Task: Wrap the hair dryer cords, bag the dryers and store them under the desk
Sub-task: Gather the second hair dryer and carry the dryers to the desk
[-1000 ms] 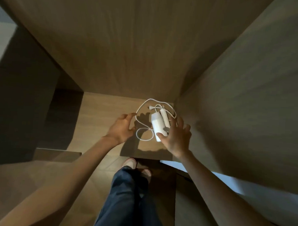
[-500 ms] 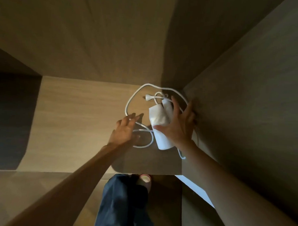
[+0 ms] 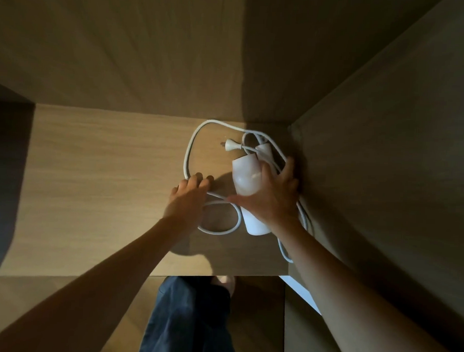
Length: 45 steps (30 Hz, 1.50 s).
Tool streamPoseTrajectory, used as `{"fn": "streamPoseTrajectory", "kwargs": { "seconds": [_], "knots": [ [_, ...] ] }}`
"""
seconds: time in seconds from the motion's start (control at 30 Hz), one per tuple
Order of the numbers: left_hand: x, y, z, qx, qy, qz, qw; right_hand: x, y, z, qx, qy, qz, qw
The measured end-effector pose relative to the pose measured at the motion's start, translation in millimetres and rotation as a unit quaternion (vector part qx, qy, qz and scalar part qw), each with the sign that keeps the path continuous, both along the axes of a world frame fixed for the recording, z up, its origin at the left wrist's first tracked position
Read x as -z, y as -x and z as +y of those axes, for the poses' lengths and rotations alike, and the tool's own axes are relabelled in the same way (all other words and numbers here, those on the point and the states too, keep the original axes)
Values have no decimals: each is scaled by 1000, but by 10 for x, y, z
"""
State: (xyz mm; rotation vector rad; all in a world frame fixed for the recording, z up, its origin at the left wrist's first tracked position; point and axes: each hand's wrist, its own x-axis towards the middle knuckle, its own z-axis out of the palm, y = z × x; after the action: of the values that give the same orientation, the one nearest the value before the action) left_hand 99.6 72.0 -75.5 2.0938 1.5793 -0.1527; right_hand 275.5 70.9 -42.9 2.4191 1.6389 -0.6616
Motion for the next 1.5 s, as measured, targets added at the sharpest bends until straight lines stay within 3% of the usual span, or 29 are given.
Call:
{"fn": "streamPoseTrajectory", "kwargs": {
  "seconds": [0.17,0.27,0.4,0.57,0.67,0.83,1.03,1.2,1.37,1.5],
  "knots": [
    [36,-59,21,-125,107,-130,978,91,19,31,28,-3,44,999],
    [-9,-76,-6,-147,122,-185,964,120,70,-24,39,-26,25,999],
    [-79,-55,6,-183,145,-247,940,16,141,-100,-27,-46,-24,998],
    [-197,77,-20,-218,199,-307,905,-185,227,-205,-31,-52,0,998],
    [-532,188,-71,-268,212,-362,867,-431,313,-258,-45,-96,2,994],
    [-1291,434,-186,-258,142,-413,862,-1143,466,-361,-80,-185,17,979],
    [-2435,617,-370,-291,152,-495,804,-2222,638,-534,-131,-248,17,960],
    [-3234,779,-683,-209,185,-481,831,-3007,770,-765,-188,-287,21,939],
    [-3807,908,-1155,-197,215,-493,819,-3490,842,-1190,-302,-318,-30,898],
    [-4128,926,-1713,-205,151,-486,836,-3757,936,-1583,-354,-316,-5,880]
  ]
}}
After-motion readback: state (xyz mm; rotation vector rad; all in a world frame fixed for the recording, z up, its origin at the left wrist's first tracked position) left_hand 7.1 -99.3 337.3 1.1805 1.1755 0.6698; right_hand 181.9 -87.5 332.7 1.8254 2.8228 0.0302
